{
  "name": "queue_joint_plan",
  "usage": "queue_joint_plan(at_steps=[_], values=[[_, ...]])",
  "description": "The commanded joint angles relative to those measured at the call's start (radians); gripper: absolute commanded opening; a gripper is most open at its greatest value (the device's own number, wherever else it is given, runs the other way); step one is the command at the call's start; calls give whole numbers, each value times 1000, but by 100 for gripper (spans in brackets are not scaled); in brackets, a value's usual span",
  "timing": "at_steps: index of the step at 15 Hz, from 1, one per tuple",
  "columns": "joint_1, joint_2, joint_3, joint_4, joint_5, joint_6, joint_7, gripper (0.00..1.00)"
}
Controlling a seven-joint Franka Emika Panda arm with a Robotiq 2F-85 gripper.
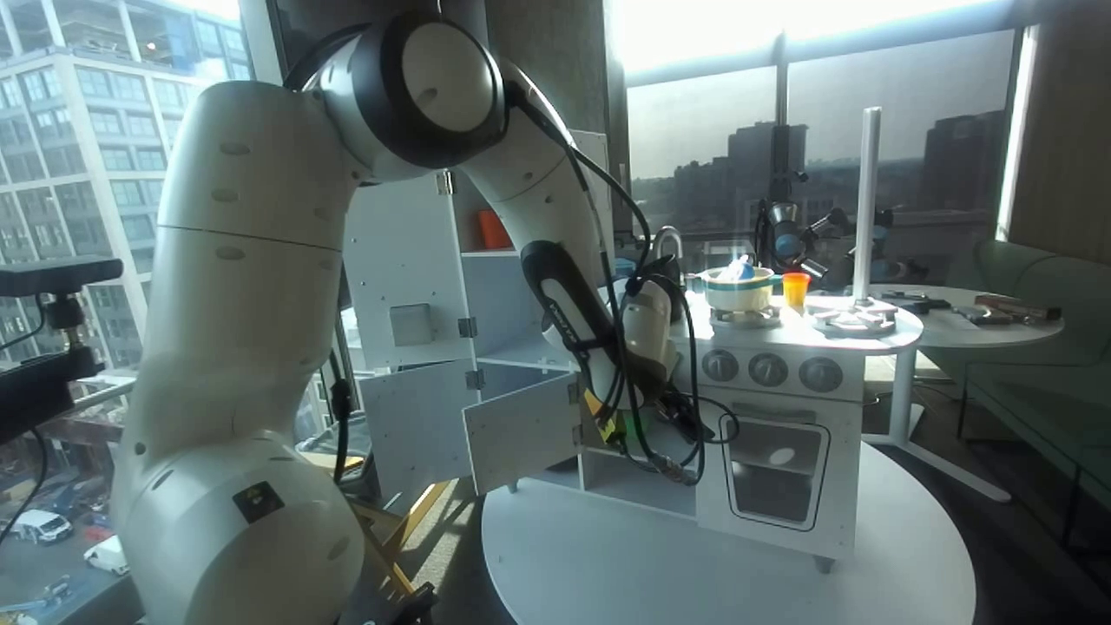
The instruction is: Open the cabinet doors and the oven door.
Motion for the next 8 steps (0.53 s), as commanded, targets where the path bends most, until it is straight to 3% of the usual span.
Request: queue_joint_plan(at_steps=[1,8], values=[[5,25,7,29,-50,-50,44,100],[-4,-70,-3,-32,-73,-58,27,100]])
